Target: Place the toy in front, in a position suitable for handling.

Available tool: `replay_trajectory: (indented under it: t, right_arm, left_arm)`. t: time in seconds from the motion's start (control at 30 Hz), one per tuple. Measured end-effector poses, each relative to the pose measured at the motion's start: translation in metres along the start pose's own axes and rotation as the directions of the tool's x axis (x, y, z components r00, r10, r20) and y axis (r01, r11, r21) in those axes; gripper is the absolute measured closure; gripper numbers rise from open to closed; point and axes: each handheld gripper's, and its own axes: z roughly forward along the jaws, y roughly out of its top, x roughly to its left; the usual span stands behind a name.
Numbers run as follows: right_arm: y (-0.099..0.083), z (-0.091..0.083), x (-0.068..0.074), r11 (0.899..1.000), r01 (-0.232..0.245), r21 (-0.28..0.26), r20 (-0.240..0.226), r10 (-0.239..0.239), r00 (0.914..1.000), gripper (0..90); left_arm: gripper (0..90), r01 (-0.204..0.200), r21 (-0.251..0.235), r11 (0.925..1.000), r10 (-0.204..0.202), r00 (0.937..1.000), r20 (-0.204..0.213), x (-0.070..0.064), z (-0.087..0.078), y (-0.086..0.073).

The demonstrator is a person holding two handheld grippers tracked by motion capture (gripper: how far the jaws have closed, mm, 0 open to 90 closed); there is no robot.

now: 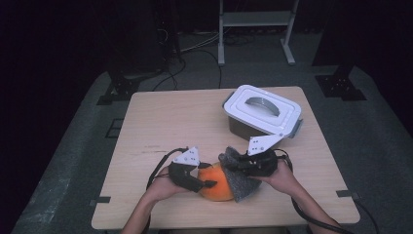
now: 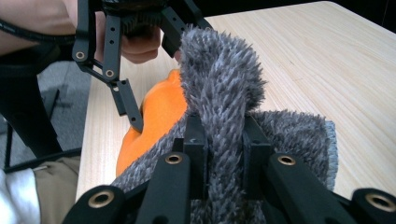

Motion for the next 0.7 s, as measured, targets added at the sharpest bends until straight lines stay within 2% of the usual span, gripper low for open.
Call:
replay_trajectory:
  t: [0.07,0.13,0.3,0.43,0.5,0.57,0.63,0.7]
  right_arm:
    - [0.000,0.001,-0.001,1.000,0.004,0.007,-0.004,-0.004,1.0000,75.8]
    - [-0.006,-0.002,-0.004,1.000,-0.011,0.010,-0.010,0.011,0.9999,75.9]
    - [-0.030,-0.014,-0.012,0.997,-0.074,0.017,0.009,0.074,0.9972,75.8]
    - [-0.039,-0.021,-0.016,0.995,-0.092,0.049,0.037,0.090,0.9952,75.8]
    - [-0.036,-0.023,-0.014,0.995,-0.087,0.051,0.038,0.086,0.9956,75.8]
    - [-0.026,-0.022,-0.011,0.997,-0.067,0.029,0.024,0.066,0.9975,75.9]
    - [-0.014,-0.018,-0.006,0.999,-0.037,0.013,0.006,0.037,0.9993,75.8]
    - [-0.005,-0.012,-0.003,1.000,-0.015,0.005,-0.010,0.015,0.9998,75.8]
  left_arm:
    - [45.4,-0.046,-0.001,0.9990,0.046,0.9989,-0.015,-0.003,-0.001,0.000]
    - [49.5,-0.096,0.001,0.9954,0.096,0.9950,-0.027,-0.005,-0.001,0.000]
    - [50.9,-0.125,0.005,0.9921,0.125,0.9919,-0.021,-0.006,0.000,0.002]
    - [50.9,-0.136,-0.005,0.9907,0.136,0.9907,-0.009,-0.006,0.002,0.002]
    - [50.7,-0.152,-0.009,0.9883,0.152,0.9883,-0.004,-0.007,0.002,0.003]
    - [50.5,-0.177,-0.016,0.9841,0.177,0.9842,0.003,-0.009,0.003,0.003]
    - [50.3,-0.198,-0.015,0.9801,0.198,0.9802,0.003,-0.010,0.003,0.004]
    - [49.9,-0.202,-0.016,0.9793,0.202,0.9794,-0.003,-0.011,0.003,0.003]
